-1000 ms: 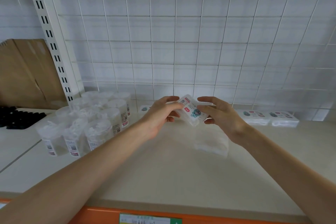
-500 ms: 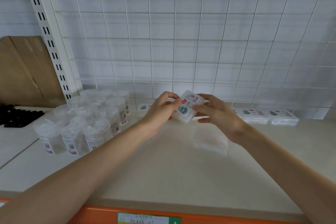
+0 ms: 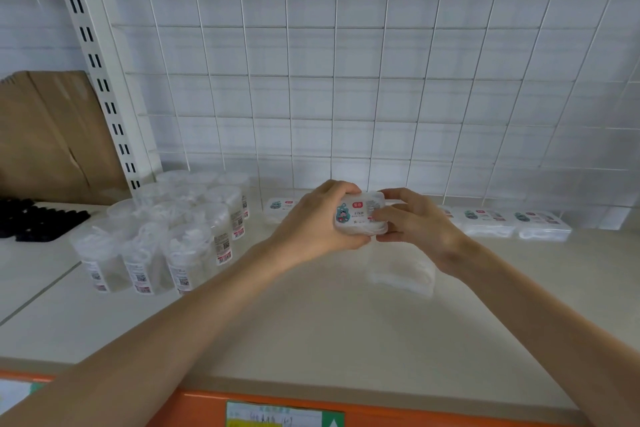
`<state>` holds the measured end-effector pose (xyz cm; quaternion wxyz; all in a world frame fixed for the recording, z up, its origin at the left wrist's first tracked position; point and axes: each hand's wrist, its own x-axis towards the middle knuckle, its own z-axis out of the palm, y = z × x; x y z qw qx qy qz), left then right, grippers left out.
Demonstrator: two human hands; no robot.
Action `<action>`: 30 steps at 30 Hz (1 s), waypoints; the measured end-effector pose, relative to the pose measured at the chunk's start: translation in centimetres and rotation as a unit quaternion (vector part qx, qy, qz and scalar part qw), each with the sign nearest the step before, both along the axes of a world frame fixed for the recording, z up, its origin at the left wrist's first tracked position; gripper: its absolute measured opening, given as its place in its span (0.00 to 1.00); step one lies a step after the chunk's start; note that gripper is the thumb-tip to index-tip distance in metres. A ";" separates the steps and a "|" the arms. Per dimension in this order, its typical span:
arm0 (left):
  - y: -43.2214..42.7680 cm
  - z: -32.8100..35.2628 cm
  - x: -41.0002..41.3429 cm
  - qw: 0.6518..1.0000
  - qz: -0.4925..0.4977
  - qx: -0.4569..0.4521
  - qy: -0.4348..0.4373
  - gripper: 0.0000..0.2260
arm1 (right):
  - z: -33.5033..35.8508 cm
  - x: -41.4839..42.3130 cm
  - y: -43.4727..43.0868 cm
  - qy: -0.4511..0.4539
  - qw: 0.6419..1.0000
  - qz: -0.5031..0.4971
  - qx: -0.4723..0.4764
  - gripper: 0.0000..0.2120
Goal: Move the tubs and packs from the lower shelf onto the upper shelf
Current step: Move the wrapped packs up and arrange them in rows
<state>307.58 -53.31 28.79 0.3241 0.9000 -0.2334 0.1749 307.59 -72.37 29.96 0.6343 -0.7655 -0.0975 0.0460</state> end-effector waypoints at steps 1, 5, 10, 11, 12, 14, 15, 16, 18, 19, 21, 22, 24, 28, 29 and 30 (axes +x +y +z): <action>0.0 -0.1 0.1 1.000 0.005 0.009 -0.019 0.30 | 0.0 0.0 0.0 -0.008 1.000 0.003 -0.018 0.17; 0.5 0.1 0.0 1.000 0.012 0.004 -0.028 0.31 | 0.7 -0.1 -0.4 -0.074 0.987 0.001 -0.144 0.18; 1.4 1.6 -1.0 0.987 0.075 0.133 0.042 0.31 | 1.9 -0.9 -2.3 -0.136 0.920 0.045 -0.366 0.27; 1.5 1.7 -1.3 0.982 0.087 0.160 0.042 0.30 | 2.0 -0.9 -2.7 -0.129 0.913 0.058 -0.382 0.28; 1.7 1.8 -1.7 0.978 0.096 0.180 0.036 0.30 | 2.1 -1.1 -3.1 -0.116 0.907 0.076 -0.397 0.30; 2.1 1.8 -2.5 0.970 0.106 0.216 0.023 0.29 | 2.2 -1.2 -3.6 -0.094 0.884 0.114 -0.444 0.33; 2.5 1.8 -2.9 0.965 0.111 0.235 0.024 0.28 | 2.1 -1.3 -3.6 -0.092 0.870 0.129 -0.467 0.33; 2.8 1.7 -3.2 0.960 0.115 0.252 0.030 0.27 | 2.0 -1.3 -3.5 -0.095 0.862 0.137 -0.479 0.32; 3.6 1.3 -3.6 0.952 0.134 0.270 0.048 0.28 | 1.7 -1.3 -3.2 -0.106 0.865 0.144 -0.468 0.29; 4.0 1.1 -3.7 0.948 0.151 0.275 0.057 0.30 | 1.4 -1.2 -2.9 -0.113 0.870 0.147 -0.456 0.29; 4.3 0.6 -3.8 0.939 0.173 0.288 0.069 0.34 | 0.8 -1.1 -2.4 -0.128 0.881 0.144 -0.431 0.28; 4.4 0.3 -3.7 0.936 0.178 0.297 0.067 0.33 | 0.6 -1.1 -2.1 -0.132 0.889 0.140 -0.416 0.28; 4.3 -0.3 -3.6 0.933 0.178 0.310 0.039 0.25 | 0.1 -1.1 -1.5 -0.134 0.900 0.130 -0.394 0.27; 4.2 -1.3 -3.6 0.938 0.156 0.308 -0.005 0.22 | -0.4 -0.9 -1.3 -0.133 0.906 0.123 -0.382 0.26; 4.2 -1.3 -3.7 0.940 0.154 0.305 -0.005 0.23 | -0.5 -0.8 -1.3 -0.133 0.907 0.122 -0.380 0.26; 4.3 -1.4 -3.8 0.941 0.154 0.301 -0.004 0.24 | -0.5 -0.7 -1.3 -0.132 0.908 0.120 -0.379 0.26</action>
